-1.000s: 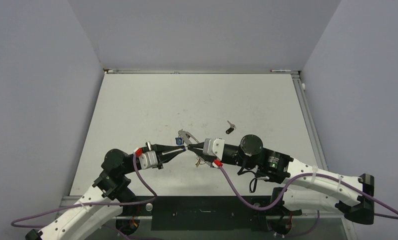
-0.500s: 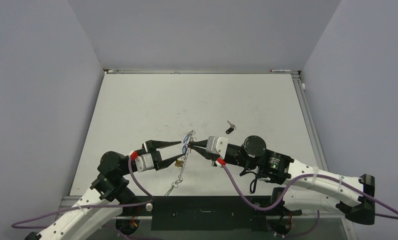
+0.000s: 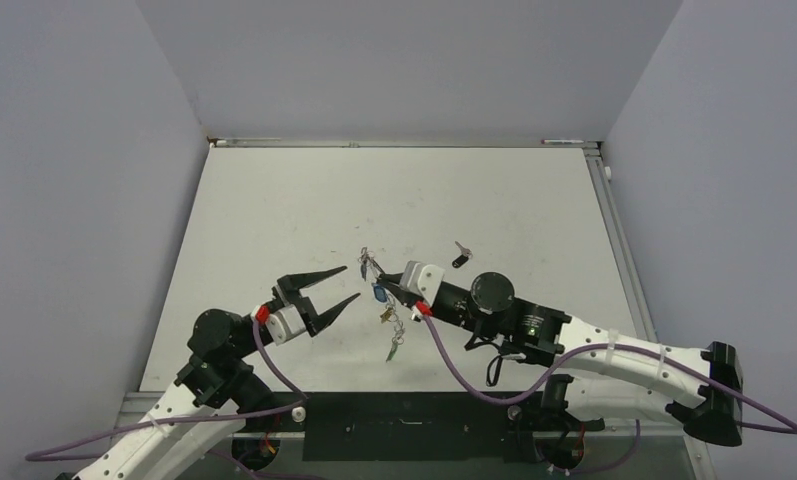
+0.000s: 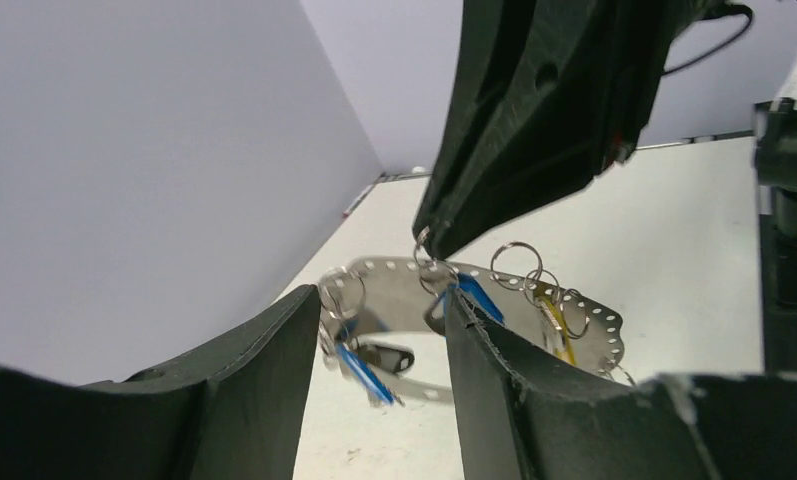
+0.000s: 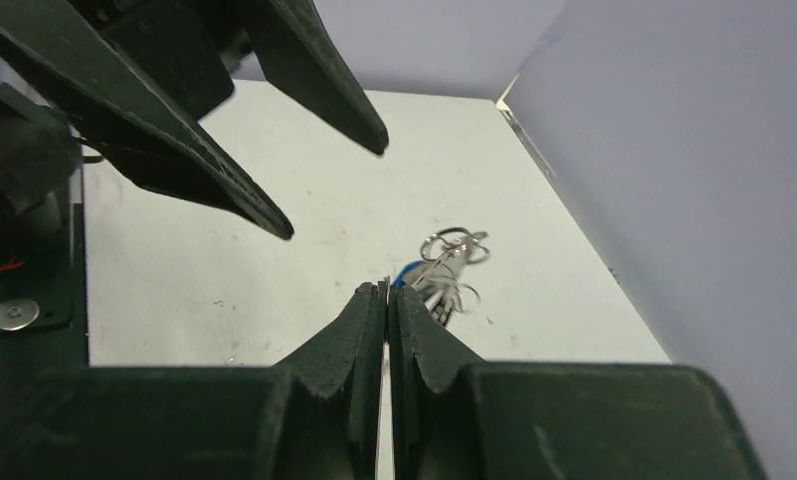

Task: Put the keys on the keyring

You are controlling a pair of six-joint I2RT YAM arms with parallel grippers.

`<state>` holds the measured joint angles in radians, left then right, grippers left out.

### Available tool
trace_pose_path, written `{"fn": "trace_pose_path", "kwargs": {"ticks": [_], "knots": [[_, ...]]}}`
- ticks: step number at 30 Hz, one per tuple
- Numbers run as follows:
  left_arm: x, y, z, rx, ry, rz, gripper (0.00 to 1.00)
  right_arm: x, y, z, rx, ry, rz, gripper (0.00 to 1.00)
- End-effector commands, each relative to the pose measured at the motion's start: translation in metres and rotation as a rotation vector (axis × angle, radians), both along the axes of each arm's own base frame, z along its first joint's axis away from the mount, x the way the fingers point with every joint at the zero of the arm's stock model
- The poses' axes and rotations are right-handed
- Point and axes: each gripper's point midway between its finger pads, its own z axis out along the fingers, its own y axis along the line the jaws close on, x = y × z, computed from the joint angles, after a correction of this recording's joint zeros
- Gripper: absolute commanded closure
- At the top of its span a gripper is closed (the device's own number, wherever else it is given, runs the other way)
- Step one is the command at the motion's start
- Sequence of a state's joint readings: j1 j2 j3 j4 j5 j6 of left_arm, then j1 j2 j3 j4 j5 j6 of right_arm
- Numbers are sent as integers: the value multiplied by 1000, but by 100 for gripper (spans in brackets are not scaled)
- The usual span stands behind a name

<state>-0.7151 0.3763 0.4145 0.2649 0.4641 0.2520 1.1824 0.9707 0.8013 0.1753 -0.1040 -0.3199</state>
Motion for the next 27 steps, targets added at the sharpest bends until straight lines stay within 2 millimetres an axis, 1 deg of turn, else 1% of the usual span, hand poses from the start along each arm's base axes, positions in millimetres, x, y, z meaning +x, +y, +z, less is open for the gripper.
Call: {"fn": "trace_pose_path", "kwargs": {"ticks": [1,4,6,8,10,13,15,16,17,19,21,24,27], "knots": [[26,28,10,-38,-57,221,53,34,6,-6,55,50,-143,95],[32,45,18,-94,-92,312,51,59,13,-21,37,95,-231,95],[33,62,29,-174,-117,384,44,73,22,-29,32,123,-263,95],[36,77,34,-233,-129,453,39,88,36,-31,42,145,-286,95],[39,89,37,-263,-133,508,36,103,52,-33,49,166,-312,95],[43,95,36,-269,-122,549,30,129,72,-27,86,201,-376,95],[44,95,36,-261,-121,554,28,146,75,-32,121,238,-430,95],[44,95,34,-250,-120,555,28,153,74,-39,132,261,-445,95],[44,94,34,-245,-121,553,28,158,71,-50,125,283,-460,95],[42,93,33,-236,-126,542,28,163,57,-81,112,354,-512,95],[42,91,33,-225,-128,535,28,166,34,-117,100,423,-564,95],[41,87,32,-210,-125,516,28,164,1,-163,89,522,-628,95],[41,83,31,-195,-116,500,28,150,-23,-207,35,594,-662,94]]}}
